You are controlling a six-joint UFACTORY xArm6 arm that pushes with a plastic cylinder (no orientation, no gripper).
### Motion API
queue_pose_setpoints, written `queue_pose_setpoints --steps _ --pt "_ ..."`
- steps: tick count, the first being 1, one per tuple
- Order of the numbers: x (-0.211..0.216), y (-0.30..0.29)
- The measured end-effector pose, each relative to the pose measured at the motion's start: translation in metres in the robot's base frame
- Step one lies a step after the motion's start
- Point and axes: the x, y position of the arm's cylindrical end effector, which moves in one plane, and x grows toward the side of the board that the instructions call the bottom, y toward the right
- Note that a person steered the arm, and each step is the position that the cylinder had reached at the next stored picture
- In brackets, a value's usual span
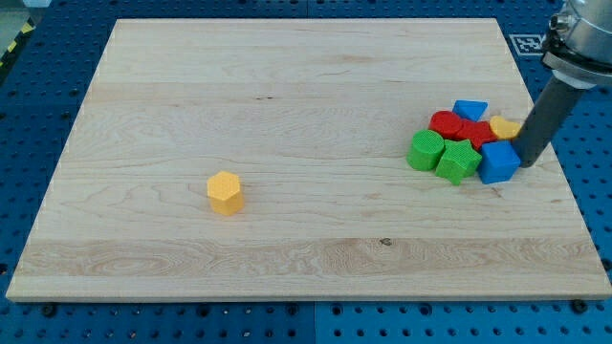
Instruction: Push yellow hexagon towards bottom center
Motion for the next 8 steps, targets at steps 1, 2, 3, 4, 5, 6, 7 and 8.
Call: queue_pose_setpoints --steps 1,2,3,4,5,6,7,8 --pt "0.0 0.001" --pt "0.018 0.033" --pt "0.052 0.046" --pt "0.095 0.031" --pt "0.115 -0.004" --pt "0.115 -0.011" --pt "0.115 -0.011" --pt "0.115 -0.013"
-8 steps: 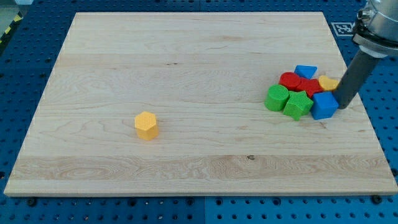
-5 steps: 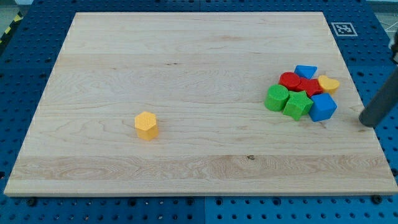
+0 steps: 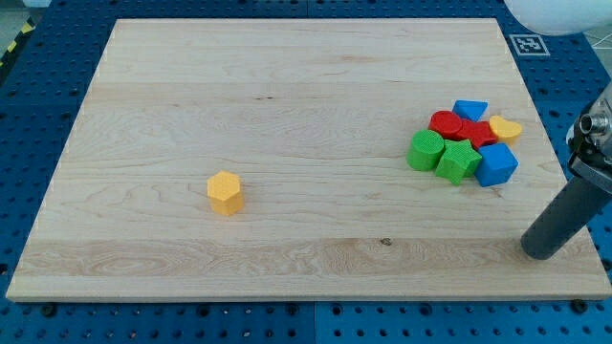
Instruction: Push yellow hexagon towards bottom center
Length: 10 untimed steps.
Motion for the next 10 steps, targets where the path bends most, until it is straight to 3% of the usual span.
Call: queue_pose_setpoints --steps 4,6,10 --pt "0.0 -0.007" --pt "0.0 -0.05" --pt "-0.026 -0.27"
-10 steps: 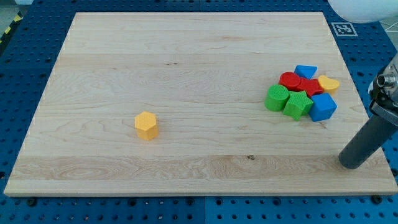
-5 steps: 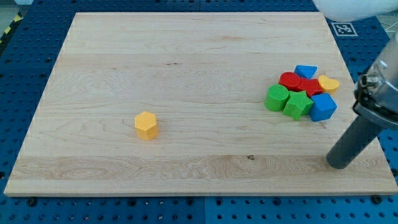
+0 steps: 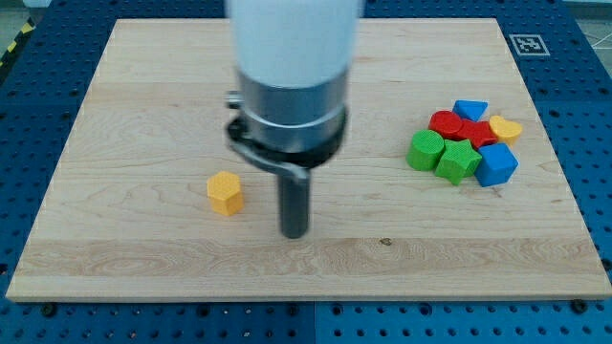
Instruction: Push yellow hexagon towards bottom center
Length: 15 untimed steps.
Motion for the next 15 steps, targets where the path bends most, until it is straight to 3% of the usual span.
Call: queue_pose_setpoints --steps 2,7,12,15 --pt "0.0 -0.085" --pt "-0.078 -0.058" --pt "-0.072 -0.003" --pt "-0.017 -0.006"
